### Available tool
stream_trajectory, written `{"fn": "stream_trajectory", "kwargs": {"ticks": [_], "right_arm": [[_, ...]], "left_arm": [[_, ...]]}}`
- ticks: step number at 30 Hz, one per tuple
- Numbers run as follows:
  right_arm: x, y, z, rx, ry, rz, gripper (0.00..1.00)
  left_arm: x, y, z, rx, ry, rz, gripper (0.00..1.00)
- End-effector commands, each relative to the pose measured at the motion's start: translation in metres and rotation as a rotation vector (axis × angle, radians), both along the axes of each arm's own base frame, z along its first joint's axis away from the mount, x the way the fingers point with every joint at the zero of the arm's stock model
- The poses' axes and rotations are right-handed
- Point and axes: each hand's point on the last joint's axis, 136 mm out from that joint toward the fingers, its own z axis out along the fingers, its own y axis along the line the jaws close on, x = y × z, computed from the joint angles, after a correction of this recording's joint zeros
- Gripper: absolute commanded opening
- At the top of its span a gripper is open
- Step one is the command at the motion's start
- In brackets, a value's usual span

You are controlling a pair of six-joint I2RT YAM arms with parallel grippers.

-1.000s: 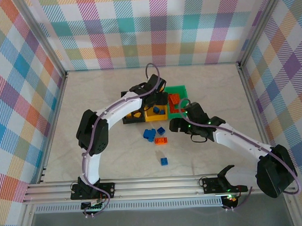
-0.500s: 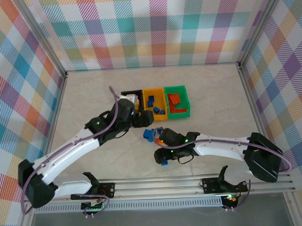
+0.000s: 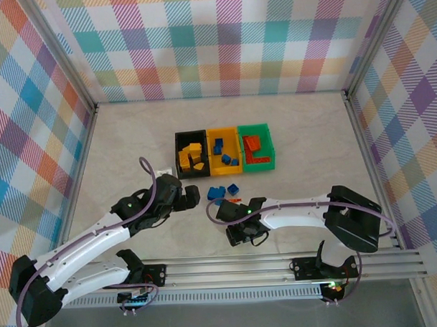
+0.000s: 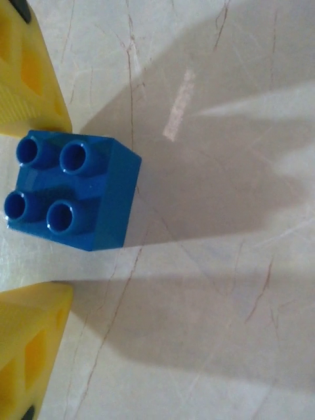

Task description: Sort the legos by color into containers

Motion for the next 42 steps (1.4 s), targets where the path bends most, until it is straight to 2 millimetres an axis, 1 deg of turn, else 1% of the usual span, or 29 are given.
{"fn": "stream_trajectory", "kwargs": {"ticks": [1, 4, 7, 8, 9, 11, 16, 18, 20, 23, 25, 28, 30, 32, 34, 36, 39, 42], "right_arm": [[0.01, 0.012, 0.004, 0.022, -0.051, -0.001, 0.51], [0.013, 0.014, 0.002, 0.027, -0.065, -0.004, 0.5], [0.016, 0.011, 0.001, 0.009, -0.084, -0.009, 0.51], [0.018, 0.011, 0.001, 0.008, -0.091, -0.009, 0.54], [0.019, 0.011, 0.001, 0.007, -0.097, -0.011, 0.6], [0.02, 0.013, 0.001, 0.005, -0.103, -0.007, 0.62], [0.021, 0.006, -0.003, -0.041, -0.1, -0.02, 0.5], [0.023, 0.004, 0.0, -0.037, -0.114, -0.024, 0.45], [0.027, 0.007, 0.009, -0.015, -0.145, -0.015, 0.41], [0.04, 0.012, 0.034, 0.026, -0.21, 0.002, 0.37], [0.055, 0.019, 0.054, 0.074, -0.242, 0.004, 0.36], [0.091, 0.03, 0.09, 0.155, -0.316, -0.011, 0.36], [0.123, 0.04, 0.111, 0.211, -0.352, -0.03, 0.36], [0.156, 0.045, 0.123, 0.236, -0.38, -0.066, 0.36], [0.189, 0.048, 0.126, 0.234, -0.395, -0.109, 0.36], [0.221, 0.052, 0.123, 0.222, -0.402, -0.151, 0.36], [0.257, 0.059, 0.119, 0.209, -0.41, -0.197, 0.36], [0.284, 0.06, 0.113, 0.173, -0.414, -0.253, 0.38]], "left_arm": [[-0.003, 0.011, -0.002, -0.004, -0.013, 0.05, 1.0], [-0.005, 0.015, -0.003, -0.002, -0.015, 0.059, 1.0], [-0.006, 0.017, -0.005, 0.01, -0.007, 0.061, 1.0], [-0.006, 0.017, -0.007, 0.016, -0.002, 0.064, 1.0], [-0.007, 0.017, -0.008, 0.018, 0.001, 0.062, 1.0], [-0.007, 0.018, -0.01, 0.019, 0.005, 0.067, 1.0], [-0.006, 0.021, -0.01, 0.031, -0.002, 0.078, 1.0], [-0.006, 0.023, -0.01, 0.038, -0.004, 0.082, 1.0], [-0.007, 0.023, -0.011, 0.041, -0.003, 0.08, 1.0], [-0.007, 0.025, -0.01, 0.044, -0.004, 0.085, 1.0], [-0.007, 0.026, -0.009, 0.045, -0.008, 0.089, 1.0], [-0.009, 0.03, -0.01, 0.044, -0.011, 0.099, 1.0], [-0.011, 0.031, -0.012, 0.038, -0.01, 0.102, 1.0], [-0.012, 0.032, -0.014, 0.035, -0.005, 0.104, 1.0], [-0.014, 0.033, -0.015, 0.034, 0.001, 0.105, 1.0], [-0.015, 0.033, -0.017, 0.036, 0.01, 0.102, 1.0], [-0.018, 0.032, -0.02, 0.033, 0.024, 0.091, 1.0], [-0.02, 0.03, -0.024, 0.031, 0.039, 0.082, 1.0]]}}
